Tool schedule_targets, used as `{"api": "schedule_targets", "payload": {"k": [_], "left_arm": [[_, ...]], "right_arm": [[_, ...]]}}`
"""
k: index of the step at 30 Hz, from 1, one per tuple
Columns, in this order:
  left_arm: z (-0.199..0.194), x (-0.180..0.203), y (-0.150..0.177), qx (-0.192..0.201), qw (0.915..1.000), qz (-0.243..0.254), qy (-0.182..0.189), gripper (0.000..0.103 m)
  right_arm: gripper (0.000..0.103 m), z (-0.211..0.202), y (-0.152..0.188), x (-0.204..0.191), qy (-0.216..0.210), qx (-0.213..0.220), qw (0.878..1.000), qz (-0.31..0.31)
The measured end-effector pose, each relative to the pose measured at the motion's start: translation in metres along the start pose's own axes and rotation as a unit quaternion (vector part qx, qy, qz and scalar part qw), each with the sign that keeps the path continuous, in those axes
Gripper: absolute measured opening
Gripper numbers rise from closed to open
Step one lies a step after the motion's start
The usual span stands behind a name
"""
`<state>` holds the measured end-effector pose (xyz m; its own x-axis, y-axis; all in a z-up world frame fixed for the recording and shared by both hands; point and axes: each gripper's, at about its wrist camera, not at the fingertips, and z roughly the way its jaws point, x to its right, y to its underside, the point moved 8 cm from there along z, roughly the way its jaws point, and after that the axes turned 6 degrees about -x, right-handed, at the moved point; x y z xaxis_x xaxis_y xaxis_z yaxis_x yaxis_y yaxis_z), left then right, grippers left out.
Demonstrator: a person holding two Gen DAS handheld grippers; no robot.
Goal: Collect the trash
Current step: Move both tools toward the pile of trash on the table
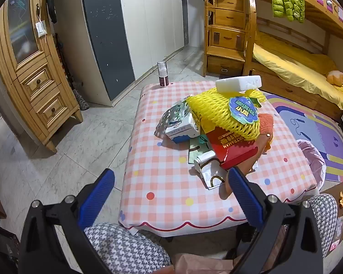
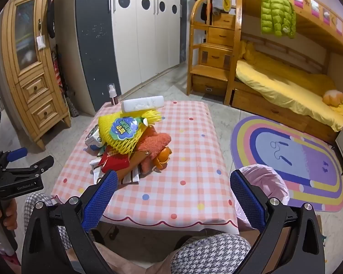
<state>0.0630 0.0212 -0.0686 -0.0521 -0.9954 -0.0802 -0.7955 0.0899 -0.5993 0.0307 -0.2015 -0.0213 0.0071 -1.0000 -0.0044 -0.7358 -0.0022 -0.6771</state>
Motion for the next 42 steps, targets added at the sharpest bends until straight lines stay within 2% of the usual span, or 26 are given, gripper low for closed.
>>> {"api": "schedule_targets", "payload": {"k": [42], "left_arm": [[0.001,-0.0022,0.0011,-0.002,1.0,-0.001,-0.002,0.097]], "right_arm": [[0.098,0.0006,-0.0006,-0.0011,0.002,-0.001,1.0,-0.002]]}}
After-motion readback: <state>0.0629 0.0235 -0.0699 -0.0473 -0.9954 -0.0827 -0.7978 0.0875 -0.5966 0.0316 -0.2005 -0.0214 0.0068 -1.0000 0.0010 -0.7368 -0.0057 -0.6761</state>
